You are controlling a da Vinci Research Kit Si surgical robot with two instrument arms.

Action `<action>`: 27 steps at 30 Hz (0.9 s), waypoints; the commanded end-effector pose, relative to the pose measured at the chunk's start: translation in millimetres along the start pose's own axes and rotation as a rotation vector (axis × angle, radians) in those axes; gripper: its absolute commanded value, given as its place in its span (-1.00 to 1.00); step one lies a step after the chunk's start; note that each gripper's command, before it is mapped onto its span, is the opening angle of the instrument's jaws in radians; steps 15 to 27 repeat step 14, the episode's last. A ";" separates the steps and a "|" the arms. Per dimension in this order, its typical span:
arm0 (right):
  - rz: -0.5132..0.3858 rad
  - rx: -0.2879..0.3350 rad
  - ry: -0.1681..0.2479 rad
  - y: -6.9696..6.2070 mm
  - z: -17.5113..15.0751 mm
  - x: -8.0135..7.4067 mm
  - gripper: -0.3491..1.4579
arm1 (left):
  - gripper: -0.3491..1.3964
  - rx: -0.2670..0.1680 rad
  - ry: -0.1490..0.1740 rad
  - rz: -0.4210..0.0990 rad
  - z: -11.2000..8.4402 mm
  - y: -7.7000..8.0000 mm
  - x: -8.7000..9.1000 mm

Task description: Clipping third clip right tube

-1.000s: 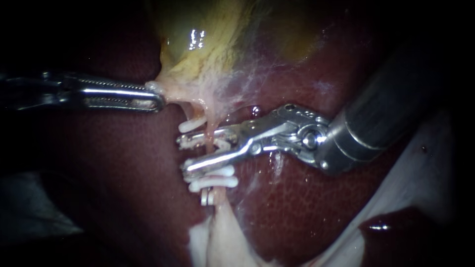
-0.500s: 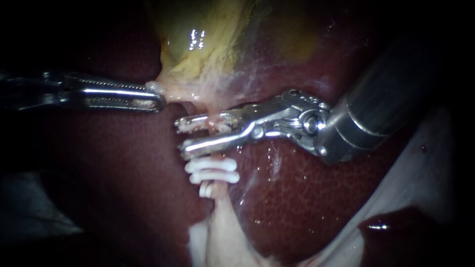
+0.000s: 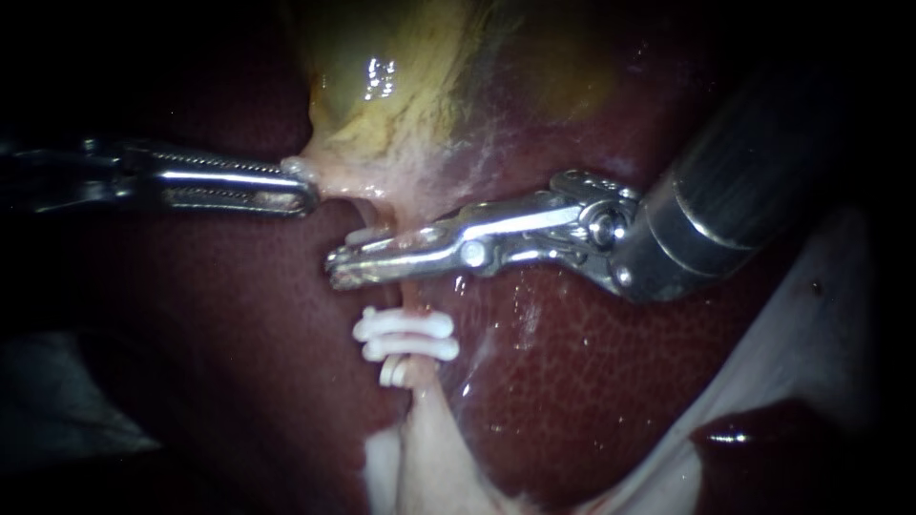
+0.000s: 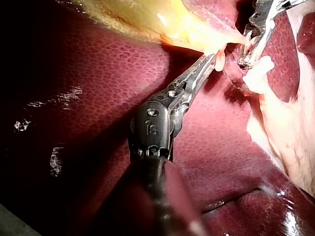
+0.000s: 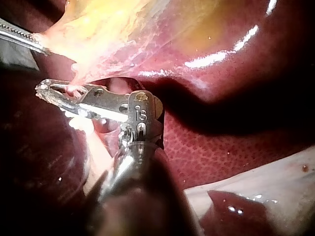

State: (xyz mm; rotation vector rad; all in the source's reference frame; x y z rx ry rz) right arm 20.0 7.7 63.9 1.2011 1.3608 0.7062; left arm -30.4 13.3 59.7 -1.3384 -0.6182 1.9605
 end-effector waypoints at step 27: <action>-0.001 0.013 -0.016 0.0 0.0 -0.1 -1.00 | -1.00 -0.001 0.000 0.000 0.0 -0.1 0.0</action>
